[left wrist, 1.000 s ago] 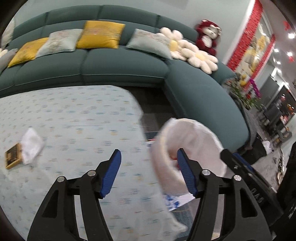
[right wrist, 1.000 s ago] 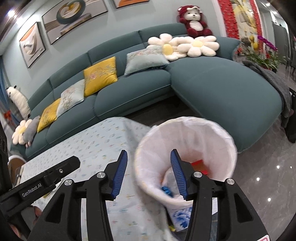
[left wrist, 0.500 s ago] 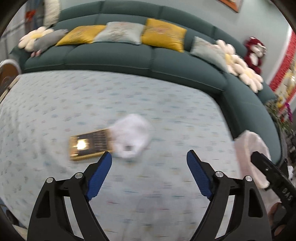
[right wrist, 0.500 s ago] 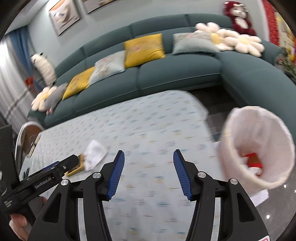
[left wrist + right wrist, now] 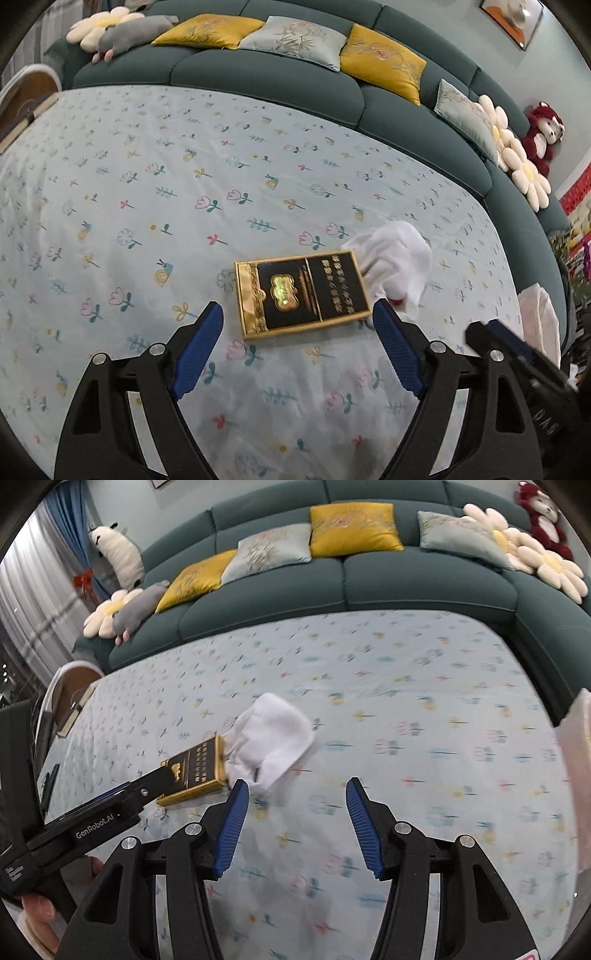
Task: Collect trash
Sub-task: 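Grasp the gold box with the left tool while the right tool grasps the white tissue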
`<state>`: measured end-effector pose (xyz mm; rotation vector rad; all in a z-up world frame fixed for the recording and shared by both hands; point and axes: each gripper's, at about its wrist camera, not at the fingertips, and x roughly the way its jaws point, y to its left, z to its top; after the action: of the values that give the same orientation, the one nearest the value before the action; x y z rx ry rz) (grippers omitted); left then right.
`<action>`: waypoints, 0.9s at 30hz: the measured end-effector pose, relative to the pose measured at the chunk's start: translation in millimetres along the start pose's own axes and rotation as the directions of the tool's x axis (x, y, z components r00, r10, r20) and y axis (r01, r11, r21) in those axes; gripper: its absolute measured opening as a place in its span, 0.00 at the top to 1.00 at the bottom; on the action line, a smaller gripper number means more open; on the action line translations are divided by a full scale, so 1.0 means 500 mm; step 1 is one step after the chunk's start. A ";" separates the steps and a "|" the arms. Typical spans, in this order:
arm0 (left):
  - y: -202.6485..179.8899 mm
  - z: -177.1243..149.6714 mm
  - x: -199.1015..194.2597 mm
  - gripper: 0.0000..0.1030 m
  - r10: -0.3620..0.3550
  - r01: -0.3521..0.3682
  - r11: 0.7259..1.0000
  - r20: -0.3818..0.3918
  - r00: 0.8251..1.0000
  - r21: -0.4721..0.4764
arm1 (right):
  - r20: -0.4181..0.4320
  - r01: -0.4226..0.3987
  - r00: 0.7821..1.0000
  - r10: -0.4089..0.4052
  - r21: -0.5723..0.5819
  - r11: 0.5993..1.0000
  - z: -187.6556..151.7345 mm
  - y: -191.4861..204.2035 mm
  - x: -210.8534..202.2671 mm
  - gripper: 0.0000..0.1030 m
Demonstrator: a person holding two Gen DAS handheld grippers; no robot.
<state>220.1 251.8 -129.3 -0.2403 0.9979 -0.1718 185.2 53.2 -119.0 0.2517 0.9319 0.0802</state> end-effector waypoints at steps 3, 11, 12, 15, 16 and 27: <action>0.008 0.015 0.024 0.23 -0.029 0.028 0.999 -0.025 0.999 -0.036 | -0.022 0.002 1.000 -0.003 -0.009 1.000 0.005 0.012 0.038 0.48; -0.025 0.034 0.058 0.22 -0.044 0.044 0.999 -0.040 0.998 0.005 | -0.053 -0.003 0.999 0.003 -0.001 1.000 0.014 0.022 0.105 0.51; -0.025 0.034 0.061 0.19 -0.036 0.036 0.999 -0.039 0.999 0.008 | -0.056 -0.006 0.998 0.006 0.004 1.000 0.014 0.022 0.112 0.52; -0.030 0.038 0.070 0.14 0.004 -0.003 1.000 -0.036 0.999 0.018 | -0.071 -0.008 0.997 0.008 -0.004 1.000 0.012 0.024 0.126 0.67; -0.033 0.039 0.072 0.14 0.015 -0.014 1.000 -0.035 0.999 0.027 | -0.075 -0.011 0.997 0.011 -0.008 1.000 0.010 0.024 0.130 0.74; -0.025 0.045 0.094 0.11 0.096 -0.095 0.995 -0.046 0.994 0.030 | -0.020 0.015 1.000 -0.014 0.038 0.999 0.013 -0.023 0.092 0.93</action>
<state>263.5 230.9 -152.1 -0.1635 1.0512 -0.1045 217.2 48.9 -154.0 0.2798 0.9557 0.0514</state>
